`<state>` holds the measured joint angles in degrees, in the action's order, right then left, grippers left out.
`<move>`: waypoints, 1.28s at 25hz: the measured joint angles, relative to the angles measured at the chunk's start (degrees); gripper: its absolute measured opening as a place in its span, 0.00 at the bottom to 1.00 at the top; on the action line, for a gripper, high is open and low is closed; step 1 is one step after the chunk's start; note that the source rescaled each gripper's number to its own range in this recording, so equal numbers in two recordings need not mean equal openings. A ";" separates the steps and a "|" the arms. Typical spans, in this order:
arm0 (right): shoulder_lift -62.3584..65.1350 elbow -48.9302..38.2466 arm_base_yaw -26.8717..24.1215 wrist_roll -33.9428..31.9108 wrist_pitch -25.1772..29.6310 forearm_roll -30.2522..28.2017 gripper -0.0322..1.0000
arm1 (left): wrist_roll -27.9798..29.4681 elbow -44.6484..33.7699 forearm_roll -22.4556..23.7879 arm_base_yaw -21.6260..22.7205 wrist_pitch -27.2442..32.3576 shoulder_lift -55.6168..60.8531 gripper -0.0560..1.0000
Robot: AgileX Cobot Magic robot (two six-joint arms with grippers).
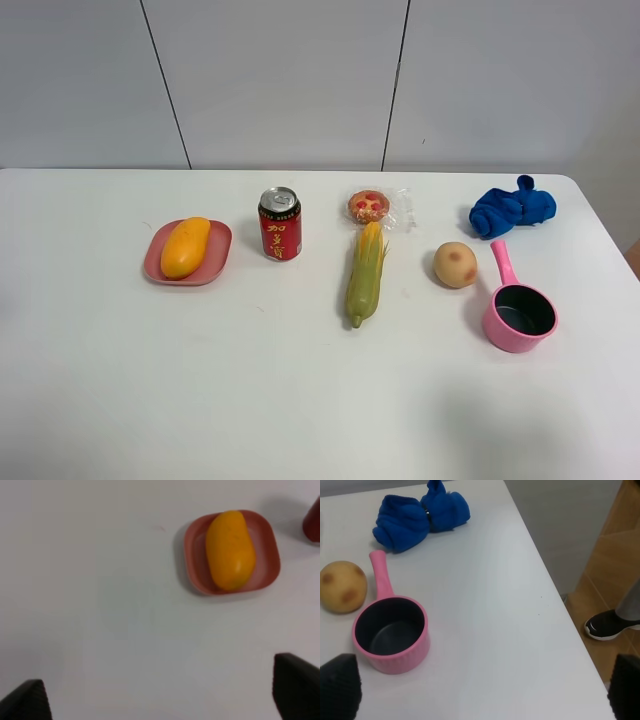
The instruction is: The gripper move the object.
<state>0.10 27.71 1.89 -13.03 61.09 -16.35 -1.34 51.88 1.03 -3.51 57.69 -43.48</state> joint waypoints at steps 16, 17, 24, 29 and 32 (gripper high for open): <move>0.00 0.00 0.00 0.00 0.00 0.00 1.00 | 0.74 -16.33 -0.06 0.00 0.43 31.25 0.70; 0.00 0.00 0.00 0.00 0.00 0.00 1.00 | 0.74 -17.16 -0.06 0.00 0.28 32.00 0.70; 0.00 0.00 0.00 0.00 0.00 0.00 1.00 | 0.68 -21.30 -0.06 0.00 1.11 34.36 0.70; 0.00 0.00 0.00 0.00 0.00 0.00 1.00 | 0.68 -21.35 -0.06 0.00 2.43 34.71 0.70; 0.00 0.00 0.00 0.00 0.00 0.00 1.00 | 0.68 -21.63 -0.06 0.00 3.35 34.71 0.70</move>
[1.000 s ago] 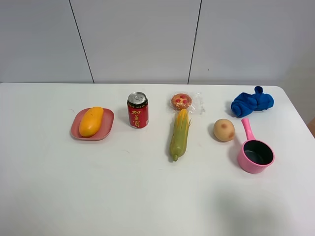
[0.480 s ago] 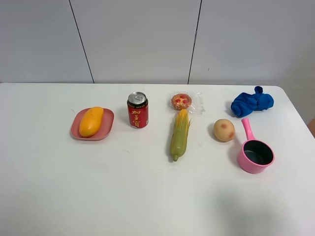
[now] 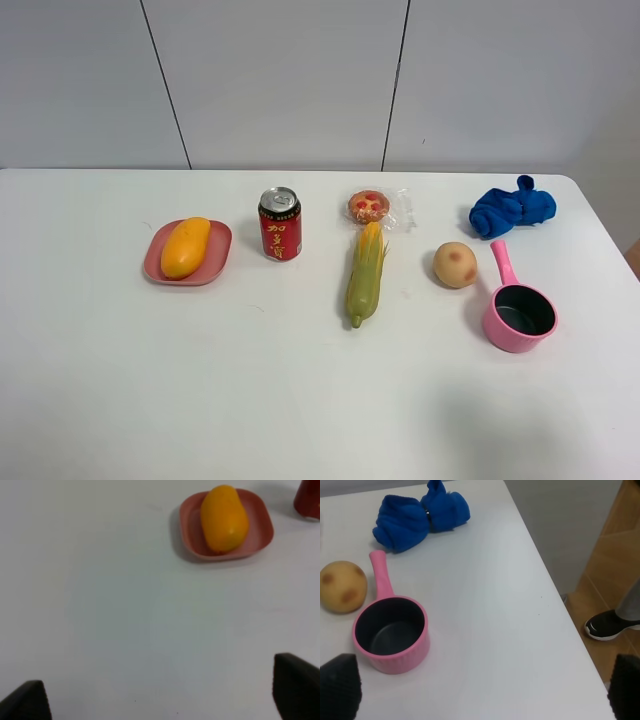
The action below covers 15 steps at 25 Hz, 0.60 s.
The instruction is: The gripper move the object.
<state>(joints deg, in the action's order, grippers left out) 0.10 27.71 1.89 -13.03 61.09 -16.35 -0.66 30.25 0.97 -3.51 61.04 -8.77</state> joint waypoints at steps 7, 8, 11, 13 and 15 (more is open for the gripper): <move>0.00 0.00 0.00 0.00 0.00 0.00 1.00 | 0.06 -0.78 0.00 0.00 0.27 4.71 0.70; 0.00 0.00 0.00 0.00 0.00 0.00 1.00 | 0.06 -0.93 0.00 0.00 0.27 5.81 0.70; 0.00 0.00 0.00 0.00 0.00 0.00 1.00 | 0.06 -0.93 0.00 0.00 -0.10 8.26 0.70; 0.00 0.00 0.00 0.00 0.00 0.00 1.00 | 0.06 -0.93 0.05 0.00 -0.10 8.94 0.70; 0.00 0.00 0.00 0.00 0.00 0.00 1.00 | 0.06 -0.93 0.05 0.00 -0.10 8.96 0.70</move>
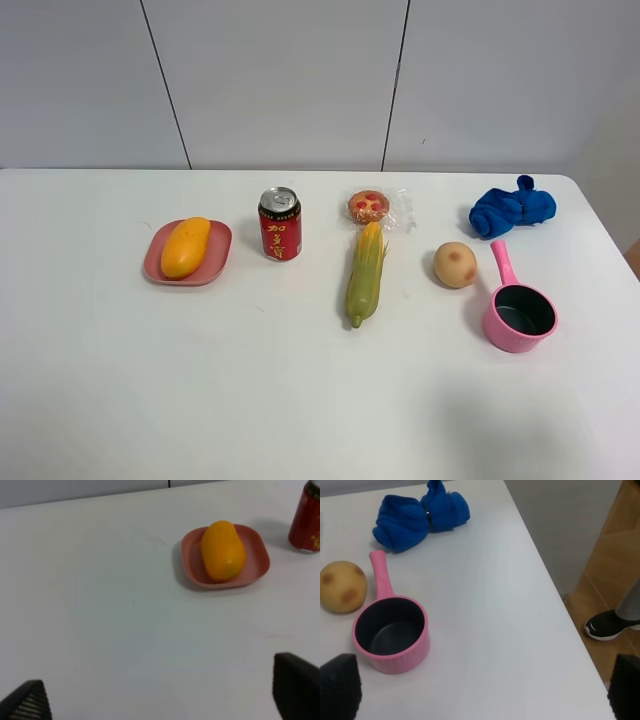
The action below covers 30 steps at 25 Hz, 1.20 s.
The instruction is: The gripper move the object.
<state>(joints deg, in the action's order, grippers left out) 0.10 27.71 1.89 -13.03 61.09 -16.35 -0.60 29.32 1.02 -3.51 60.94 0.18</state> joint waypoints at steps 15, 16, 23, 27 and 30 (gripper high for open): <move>0.00 0.00 0.00 0.00 0.00 0.00 1.00 | 0.00 0.00 0.00 8.97 0.00 0.00 0.70; 0.00 0.00 0.00 0.00 0.00 0.00 1.00 | 0.00 0.00 0.00 9.35 0.00 0.00 0.70; 0.00 0.00 0.00 0.00 0.00 0.00 1.00 | 0.00 0.00 0.00 9.55 0.00 0.00 0.70; 0.00 0.00 0.00 0.00 0.00 0.00 1.00 | 0.00 0.00 0.00 9.55 0.00 0.00 0.70; 0.00 0.00 0.00 0.00 0.00 0.00 1.00 | -0.05 0.00 0.00 9.55 0.00 0.00 0.70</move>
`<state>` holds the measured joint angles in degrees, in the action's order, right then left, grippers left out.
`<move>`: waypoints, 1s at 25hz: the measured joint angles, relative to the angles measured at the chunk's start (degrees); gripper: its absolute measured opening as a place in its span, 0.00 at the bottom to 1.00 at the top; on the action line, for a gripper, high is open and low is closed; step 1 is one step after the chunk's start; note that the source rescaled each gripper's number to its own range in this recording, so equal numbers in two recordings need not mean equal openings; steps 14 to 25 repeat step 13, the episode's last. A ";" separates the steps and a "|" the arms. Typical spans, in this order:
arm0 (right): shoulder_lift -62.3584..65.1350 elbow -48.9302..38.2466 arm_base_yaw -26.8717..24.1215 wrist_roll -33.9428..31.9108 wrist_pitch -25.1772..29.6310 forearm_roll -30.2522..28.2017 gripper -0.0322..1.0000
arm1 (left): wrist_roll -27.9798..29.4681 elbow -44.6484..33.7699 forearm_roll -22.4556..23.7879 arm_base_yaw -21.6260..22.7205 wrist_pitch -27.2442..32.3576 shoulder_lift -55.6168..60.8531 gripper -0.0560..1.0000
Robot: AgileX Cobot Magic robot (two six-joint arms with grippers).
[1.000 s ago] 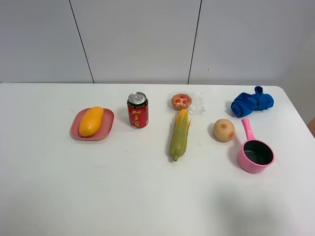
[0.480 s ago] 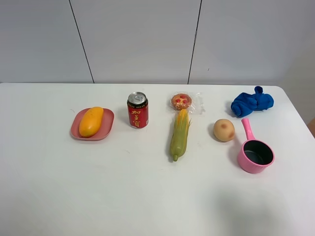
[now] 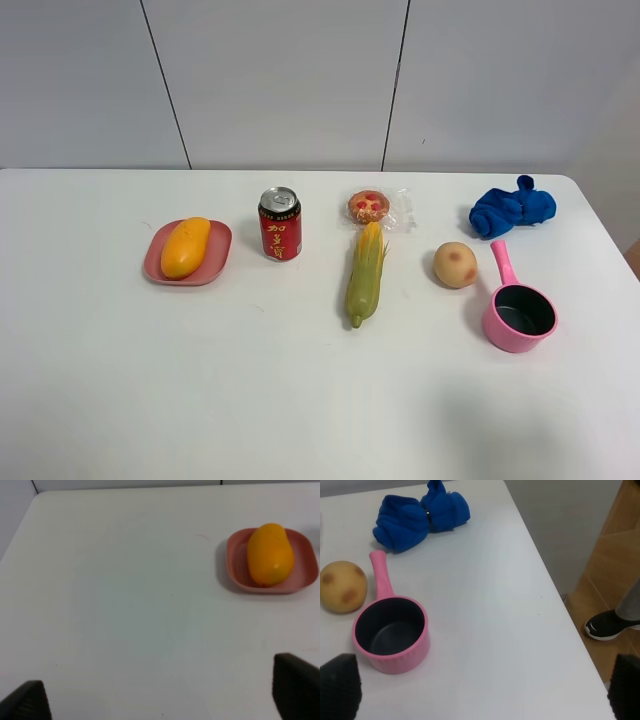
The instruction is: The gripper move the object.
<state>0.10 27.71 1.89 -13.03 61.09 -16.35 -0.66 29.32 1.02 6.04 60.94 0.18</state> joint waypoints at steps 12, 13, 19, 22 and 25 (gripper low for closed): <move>0.00 0.00 0.00 0.00 0.00 0.00 1.00 | 0.06 0.00 0.00 0.00 0.00 0.00 0.70; 0.00 0.00 0.00 0.00 0.00 0.00 1.00 | 0.06 0.00 0.00 0.00 0.00 0.00 0.70; 0.00 0.00 0.00 0.00 0.00 0.00 1.00 | 0.06 0.00 0.00 0.00 0.00 0.00 0.70; 0.00 0.00 0.00 0.00 0.00 0.00 1.00 | 0.06 0.00 0.00 0.00 0.00 0.00 0.70; 0.00 0.00 0.00 0.00 0.00 0.00 1.00 | 0.06 0.00 0.00 0.00 0.00 0.00 0.70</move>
